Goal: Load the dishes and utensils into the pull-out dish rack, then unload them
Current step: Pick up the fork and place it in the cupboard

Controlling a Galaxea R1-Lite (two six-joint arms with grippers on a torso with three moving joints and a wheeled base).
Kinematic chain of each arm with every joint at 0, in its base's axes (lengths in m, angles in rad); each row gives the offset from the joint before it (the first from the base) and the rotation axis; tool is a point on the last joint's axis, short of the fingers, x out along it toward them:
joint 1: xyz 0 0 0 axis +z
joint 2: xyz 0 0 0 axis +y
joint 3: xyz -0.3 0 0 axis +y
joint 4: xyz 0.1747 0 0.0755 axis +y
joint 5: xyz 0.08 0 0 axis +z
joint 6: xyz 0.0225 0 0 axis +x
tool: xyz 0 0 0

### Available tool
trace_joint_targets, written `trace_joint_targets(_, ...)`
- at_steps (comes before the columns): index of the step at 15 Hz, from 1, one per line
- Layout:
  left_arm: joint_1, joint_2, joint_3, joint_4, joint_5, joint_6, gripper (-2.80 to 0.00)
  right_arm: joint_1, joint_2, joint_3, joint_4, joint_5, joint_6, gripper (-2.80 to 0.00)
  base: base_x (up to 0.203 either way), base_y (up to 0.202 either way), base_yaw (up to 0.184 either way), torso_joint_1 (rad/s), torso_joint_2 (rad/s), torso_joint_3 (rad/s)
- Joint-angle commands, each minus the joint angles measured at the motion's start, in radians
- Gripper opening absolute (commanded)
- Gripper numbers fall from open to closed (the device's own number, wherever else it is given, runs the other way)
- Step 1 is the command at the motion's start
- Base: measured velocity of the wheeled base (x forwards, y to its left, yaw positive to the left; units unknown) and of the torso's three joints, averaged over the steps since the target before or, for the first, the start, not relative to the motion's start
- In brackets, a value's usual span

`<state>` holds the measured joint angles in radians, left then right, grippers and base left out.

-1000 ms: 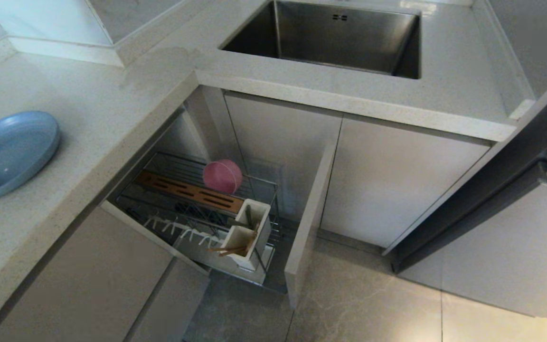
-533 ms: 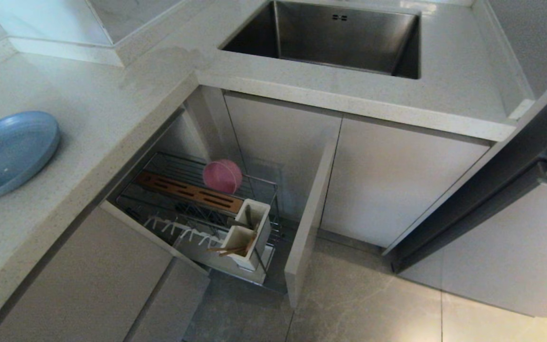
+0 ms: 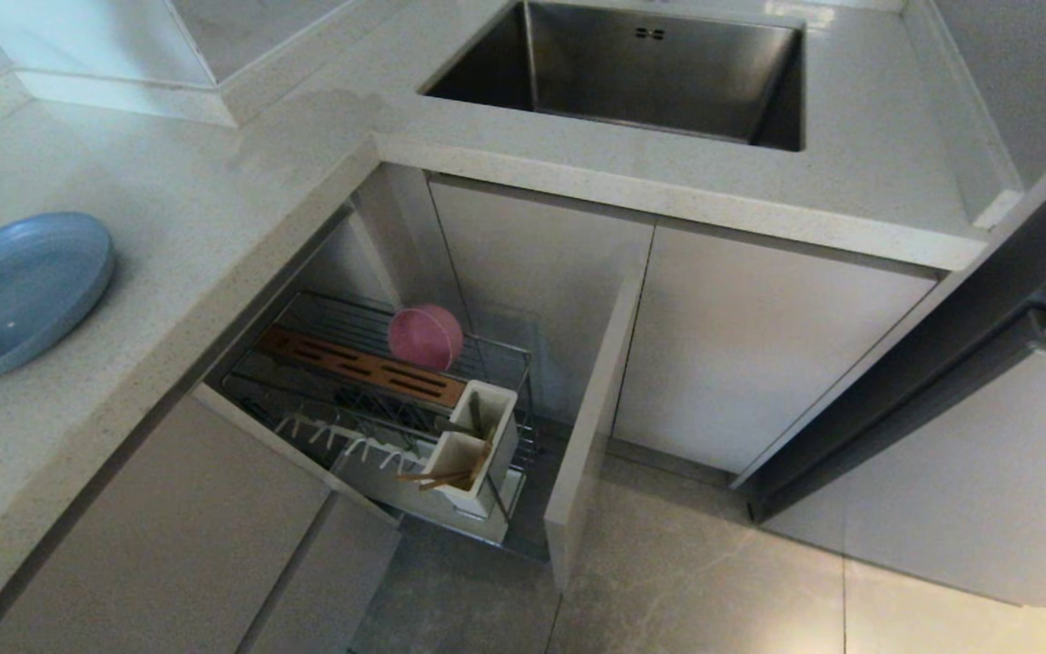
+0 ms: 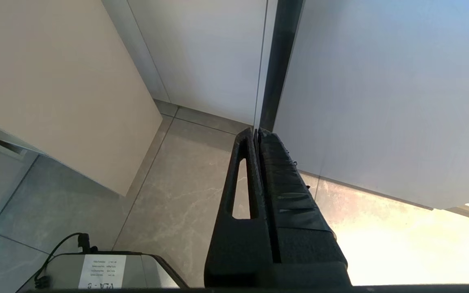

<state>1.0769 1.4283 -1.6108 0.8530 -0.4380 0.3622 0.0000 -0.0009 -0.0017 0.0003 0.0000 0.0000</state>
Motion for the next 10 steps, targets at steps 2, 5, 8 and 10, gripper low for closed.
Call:
trace_joint_targets(2, 0.001, 0.073, -0.042, -0.003, -0.031, 0.036, -2.8, 0.0, 0.001, 0.0, 0.0, 0.0, 0.0, -2.8, 0.0, 0.0, 0.0, 0.0, 0.0, 0.0)
trace_joint_targets(5, 0.001, 0.099, -0.067, 0.003, -0.078, 0.099, -2.8, 0.0, 0.001, 0.0, 0.0, 0.0, 0.0, -2.8, 0.0, 0.0, 0.0, 0.0, 0.0, 0.0)
trace_joint_targets(8, 0.001, 0.115, -0.081, 0.032, -0.148, 0.154, -2.8, 0.0, 0.001, 0.0, 0.0, 0.0, 0.0, -2.8, 0.0, 0.0, 0.0, 0.0, 0.0, 0.0)
trace_joint_targets(10, 0.007, 0.127, -0.128, 0.132, -0.287, 0.231, -2.8, 0.0, 0.001, 0.0, 0.001, 0.0, 0.0, -2.8, 0.0, 0.0, 0.0, 0.0, 0.0, 0.0)
